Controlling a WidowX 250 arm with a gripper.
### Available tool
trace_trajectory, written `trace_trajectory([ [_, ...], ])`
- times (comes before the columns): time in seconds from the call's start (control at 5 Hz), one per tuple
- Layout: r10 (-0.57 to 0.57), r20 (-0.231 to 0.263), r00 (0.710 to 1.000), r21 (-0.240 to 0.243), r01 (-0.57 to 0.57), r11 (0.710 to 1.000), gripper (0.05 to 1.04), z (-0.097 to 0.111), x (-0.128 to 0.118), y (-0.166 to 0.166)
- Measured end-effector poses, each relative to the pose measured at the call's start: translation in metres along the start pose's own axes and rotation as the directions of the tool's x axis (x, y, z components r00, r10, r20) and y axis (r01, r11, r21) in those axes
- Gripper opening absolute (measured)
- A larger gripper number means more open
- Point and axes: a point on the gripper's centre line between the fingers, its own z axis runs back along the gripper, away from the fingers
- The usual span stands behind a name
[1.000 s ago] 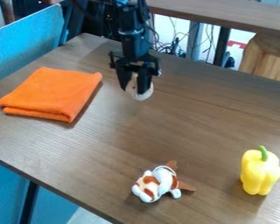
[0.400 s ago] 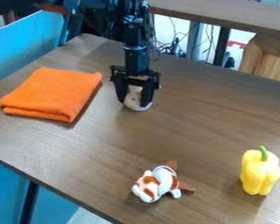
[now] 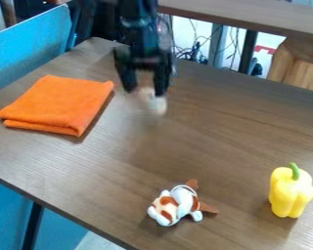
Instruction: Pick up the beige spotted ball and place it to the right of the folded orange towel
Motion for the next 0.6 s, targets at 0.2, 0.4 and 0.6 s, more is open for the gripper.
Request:
trace_trajectory([
  [0.2, 0.014, 0.041, 0.999, 0.017, -0.015, 1.000, 1.005, 0.024, -0.009, 0.008],
  [0.4, -0.002, -0.003, 1.000, 0.039, 0.002, 0.999, 1.005, 0.022, -0.026, 0.011],
  [0.6, -0.044, -0.011, 0.999, 0.096, 0.044, 0.994, 1.005, 0.031, -0.054, 0.017],
])
